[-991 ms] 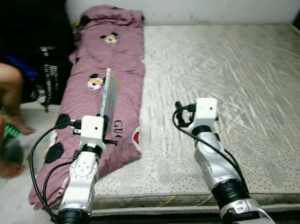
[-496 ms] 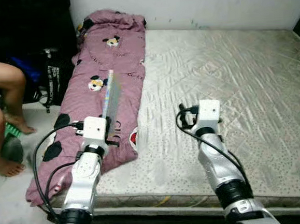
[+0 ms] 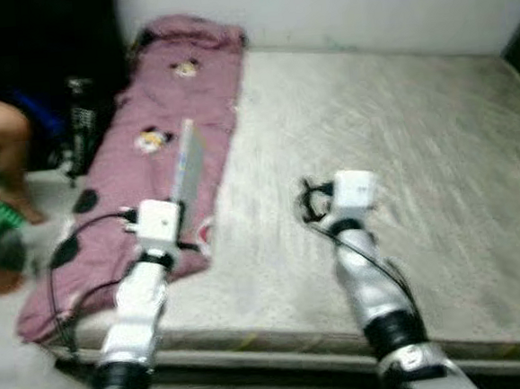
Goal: Clean up the room
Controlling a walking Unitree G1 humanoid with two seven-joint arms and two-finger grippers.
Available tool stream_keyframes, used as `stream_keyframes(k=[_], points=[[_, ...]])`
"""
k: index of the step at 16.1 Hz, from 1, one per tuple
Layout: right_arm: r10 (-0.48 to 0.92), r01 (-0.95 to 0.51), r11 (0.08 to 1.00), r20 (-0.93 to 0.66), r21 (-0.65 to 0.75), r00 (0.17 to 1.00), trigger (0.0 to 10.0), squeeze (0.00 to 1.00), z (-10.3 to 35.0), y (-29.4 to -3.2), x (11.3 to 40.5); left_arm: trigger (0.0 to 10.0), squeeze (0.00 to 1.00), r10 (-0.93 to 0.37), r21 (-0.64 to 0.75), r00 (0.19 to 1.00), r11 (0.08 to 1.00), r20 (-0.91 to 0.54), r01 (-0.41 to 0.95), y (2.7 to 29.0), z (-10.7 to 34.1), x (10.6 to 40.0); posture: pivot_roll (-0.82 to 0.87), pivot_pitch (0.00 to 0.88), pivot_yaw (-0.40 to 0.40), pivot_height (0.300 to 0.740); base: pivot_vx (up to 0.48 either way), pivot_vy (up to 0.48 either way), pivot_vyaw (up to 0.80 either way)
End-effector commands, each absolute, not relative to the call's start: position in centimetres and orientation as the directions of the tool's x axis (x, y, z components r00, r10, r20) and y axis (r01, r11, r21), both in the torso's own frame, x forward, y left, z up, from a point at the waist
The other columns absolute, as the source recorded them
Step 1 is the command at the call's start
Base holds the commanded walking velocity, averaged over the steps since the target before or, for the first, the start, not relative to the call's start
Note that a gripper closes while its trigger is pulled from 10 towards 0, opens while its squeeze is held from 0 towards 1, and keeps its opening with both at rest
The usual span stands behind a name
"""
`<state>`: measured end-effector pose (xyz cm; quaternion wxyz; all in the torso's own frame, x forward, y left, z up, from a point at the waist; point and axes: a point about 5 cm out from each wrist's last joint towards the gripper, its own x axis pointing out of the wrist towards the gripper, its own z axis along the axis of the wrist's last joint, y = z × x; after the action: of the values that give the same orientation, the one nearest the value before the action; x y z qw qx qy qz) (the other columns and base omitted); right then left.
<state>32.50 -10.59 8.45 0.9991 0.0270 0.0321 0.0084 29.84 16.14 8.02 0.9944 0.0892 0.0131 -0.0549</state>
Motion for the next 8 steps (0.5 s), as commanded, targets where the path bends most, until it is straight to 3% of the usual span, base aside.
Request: stream_keyframes(k=[1, 4, 8], points=[[-0.011, 0.014, 0.999, -0.063, 0.041, 0.998, 10.0, 0.0, 8.51, -11.76, 32.66, 10.0, 0.0, -0.135, 0.165, 0.991, 0.977, 0.005, 0.132, 15.21, 8.79, 30.14, 0.12, 0.0, -0.03, 0.74, 0.0, -0.36, 0.0], [-0.01, 0.012, 0.999, -0.064, 0.04, 0.998, 10.0, 0.0, 8.48, -11.82, 32.67, 10.0, 0.0, -0.136, 0.163, 0.991, 0.978, 0.004, 0.133, 15.14, 8.77, 30.15, 0.11, 0.0, -0.032, 0.74, 0.0, -0.319, 0.0], [-0.007, 0.009, 0.999, -0.068, 0.035, 0.998, 10.0, 0.0, 8.38, -11.87, 32.6, 10.0, 0.0, -0.135, 0.152, 0.991, 0.979, 0.005, 0.132, 15.06, 8.75, 30.14, 0.11, 0.0, -0.032, 0.74, 0.0, 0.0, 0.0]])
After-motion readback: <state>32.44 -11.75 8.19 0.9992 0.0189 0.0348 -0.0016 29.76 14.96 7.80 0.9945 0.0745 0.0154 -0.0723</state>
